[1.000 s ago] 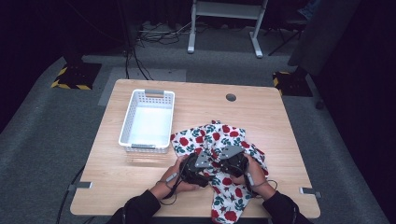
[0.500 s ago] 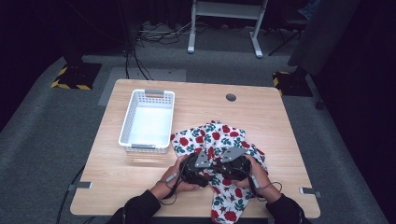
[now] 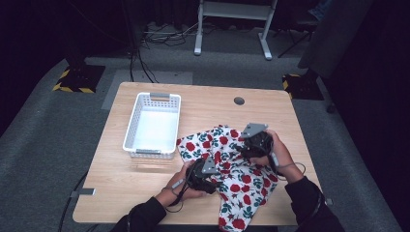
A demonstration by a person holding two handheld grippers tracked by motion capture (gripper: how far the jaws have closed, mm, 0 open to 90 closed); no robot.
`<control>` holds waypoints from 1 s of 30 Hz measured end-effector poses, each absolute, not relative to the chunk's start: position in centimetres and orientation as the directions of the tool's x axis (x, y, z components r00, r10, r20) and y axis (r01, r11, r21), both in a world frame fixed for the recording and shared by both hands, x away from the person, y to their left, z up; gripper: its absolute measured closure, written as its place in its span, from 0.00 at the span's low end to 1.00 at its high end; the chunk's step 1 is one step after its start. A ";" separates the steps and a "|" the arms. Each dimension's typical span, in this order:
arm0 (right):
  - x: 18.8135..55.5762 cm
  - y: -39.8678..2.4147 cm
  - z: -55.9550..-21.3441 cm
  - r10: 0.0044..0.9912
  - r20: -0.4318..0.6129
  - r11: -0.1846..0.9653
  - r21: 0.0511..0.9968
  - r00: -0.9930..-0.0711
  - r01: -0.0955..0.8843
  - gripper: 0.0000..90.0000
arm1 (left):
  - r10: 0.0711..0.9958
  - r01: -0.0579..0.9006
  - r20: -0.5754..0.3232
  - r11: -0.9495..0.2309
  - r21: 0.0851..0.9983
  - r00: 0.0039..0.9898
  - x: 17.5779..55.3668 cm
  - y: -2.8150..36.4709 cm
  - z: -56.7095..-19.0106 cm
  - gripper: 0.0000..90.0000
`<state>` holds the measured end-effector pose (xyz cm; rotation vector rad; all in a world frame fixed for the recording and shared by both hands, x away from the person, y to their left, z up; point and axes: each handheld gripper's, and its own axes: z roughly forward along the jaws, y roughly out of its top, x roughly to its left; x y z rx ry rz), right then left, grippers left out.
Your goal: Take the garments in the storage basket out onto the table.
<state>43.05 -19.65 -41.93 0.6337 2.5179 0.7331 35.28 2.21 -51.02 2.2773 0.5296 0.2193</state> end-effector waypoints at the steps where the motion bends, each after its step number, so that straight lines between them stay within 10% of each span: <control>1: 44.0 -19.9 -42.2 0.544 -0.266 0.753 0.574 -0.796 0.323 0.45 | 0.439 0.306 -0.007 -0.614 0.727 0.898 35.3 2.2 -51.0 0.39; 11: 48.4 -19.5 -45.4 0.548 -0.162 0.768 0.486 -0.820 0.417 0.41 | 0.438 0.305 -0.007 -0.615 0.727 0.899 35.3 2.2 -51.0 0.39; 22: 46.5 -18.6 -44.9 0.520 -0.246 0.790 0.504 -0.818 0.350 0.94 | 0.440 0.308 -0.010 -0.611 0.729 0.898 35.3 2.2 -51.0 0.39; 30: 48.1 -19.3 -45.0 0.585 -0.214 0.745 0.523 -0.782 0.414 0.47 | 0.438 0.305 -0.007 -0.614 0.728 0.899 35.3 2.2 -51.0 0.39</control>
